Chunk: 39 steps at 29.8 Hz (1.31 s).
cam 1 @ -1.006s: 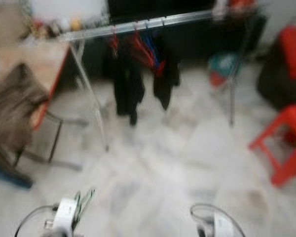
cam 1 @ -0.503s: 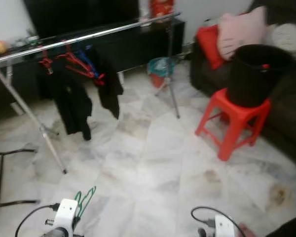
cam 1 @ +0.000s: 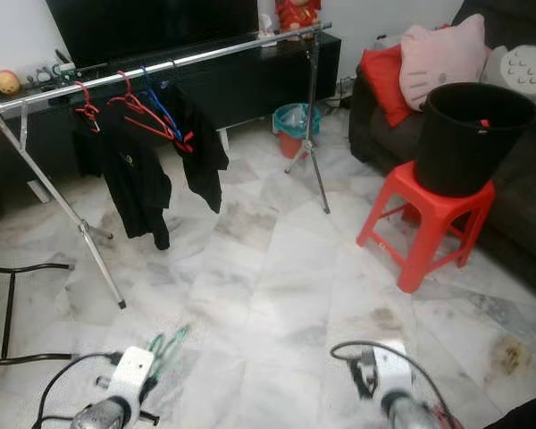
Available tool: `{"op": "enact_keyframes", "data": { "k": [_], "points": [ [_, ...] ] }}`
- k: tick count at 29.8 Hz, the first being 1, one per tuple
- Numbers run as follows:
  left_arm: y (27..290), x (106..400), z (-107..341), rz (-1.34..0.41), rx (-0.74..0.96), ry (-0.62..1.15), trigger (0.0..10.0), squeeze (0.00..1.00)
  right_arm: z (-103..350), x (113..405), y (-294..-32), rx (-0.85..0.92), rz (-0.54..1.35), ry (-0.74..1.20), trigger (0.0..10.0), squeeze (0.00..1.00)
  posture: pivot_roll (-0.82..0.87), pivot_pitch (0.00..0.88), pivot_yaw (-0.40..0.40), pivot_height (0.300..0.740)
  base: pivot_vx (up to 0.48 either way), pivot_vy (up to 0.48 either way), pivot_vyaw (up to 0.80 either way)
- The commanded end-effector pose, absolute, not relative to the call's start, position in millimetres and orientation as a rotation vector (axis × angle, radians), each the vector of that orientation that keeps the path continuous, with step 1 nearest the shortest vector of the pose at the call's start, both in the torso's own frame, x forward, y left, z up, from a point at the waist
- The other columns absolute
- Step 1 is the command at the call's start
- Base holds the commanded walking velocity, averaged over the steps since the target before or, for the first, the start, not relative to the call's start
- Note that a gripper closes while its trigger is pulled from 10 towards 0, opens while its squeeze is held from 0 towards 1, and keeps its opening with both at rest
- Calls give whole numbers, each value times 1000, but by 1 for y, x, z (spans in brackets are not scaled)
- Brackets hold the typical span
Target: Hang hanger
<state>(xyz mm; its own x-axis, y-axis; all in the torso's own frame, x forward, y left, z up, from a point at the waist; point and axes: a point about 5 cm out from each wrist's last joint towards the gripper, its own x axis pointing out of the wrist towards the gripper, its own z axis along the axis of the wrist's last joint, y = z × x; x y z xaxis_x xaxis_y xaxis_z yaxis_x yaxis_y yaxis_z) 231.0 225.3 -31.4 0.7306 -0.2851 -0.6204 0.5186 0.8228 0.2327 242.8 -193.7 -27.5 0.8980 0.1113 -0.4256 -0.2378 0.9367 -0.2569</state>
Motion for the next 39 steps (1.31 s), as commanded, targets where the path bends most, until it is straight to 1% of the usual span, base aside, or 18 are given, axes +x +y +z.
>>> {"op": "enact_keyframes", "data": {
  "k": [1,3,6,8,9,10,12,14,15,16,21,23,26,28,30,32,35,39],
  "points": [
    [227,237,-22,-542,480,560,10000,0,-22,246,-183,-364,289,357,10000,0,85,15,74,740,0,0,0],
    [229,245,-9,-662,535,512,10000,0,-11,248,-176,-518,502,257,10000,0,86,15,74,740,0,0,0],
    [226,250,4,-794,615,450,10000,0,-2,247,-174,-549,669,195,10000,0,84,17,70,740,0,0,0],
    [224,254,12,-850,643,410,10000,0,6,247,-174,-615,767,143,10000,0,83,15,68,740,0,0,0],
    [220,258,17,-880,657,376,10000,0,11,247,-173,-597,817,121,10000,0,81,14,69,740,0,0,0],
    [220,258,17,-880,657,376,10000,0,11,247,-173,-597,817,121,10000,0,81,14,69,740,0,0,0],
    [209,264,28,-957,686,298,10000,0,19,243,-169,-680,955,51,10000,0,73,11,71,740,0,0,0],
    [204,266,33,-997,706,268,10000,0,22,240,-167,-710,1019,25,10000,0,73,11,71,740,0,0,0],
    [200,265,37,-1059,753,245,10000,0,24,236,-167,-745,1085,13,10000,0,70,9,71,740,0,0,0],
    [200,265,37,-1059,753,245,10000,0,24,236,-167,-745,1085,13,10000,0,70,9,71,740,0,0,0],
    [194,268,53,-1149,806,192,10000,0,26,224,-168,-796,1223,9,10000,0,70,16,68,740,0,0,0],
    [192,271,61,-1157,822,164,10000,0,26,221,-168,-805,1239,12,10000,0,71,17,68,740,0,0,0],
    [188,273,67,-1165,819,139,10000,0,28,227,-169,-808,1179,9,10000,0,77,22,65,740,0,0,0],
    [184,273,72,-1171,818,116,10000,0,34,235,-169,-814,1108,-18,10000,0,83,24,63,740,0,0,0],
    [181,274,77,-1163,805,93,10000,0,45,243,-171,-775,998,-58,10000,0,85,27,63,740,0,0,0],
    [179,274,79,-1170,803,78,10000,0,51,244,-169,-747,959,-92,10000,0,82,27,68,740,0,0,0],
    [174,268,82,-1226,826,43,10000,0,58,240,-163,-738,962,-136,10000,0,77,28,76,740,0,0,0],
    [176,263,80,-1308,921,55,10000,0,62,239,-158,-749,1002,-154,10000,0,71,25,81,740,0,0,0]
  ]
}}
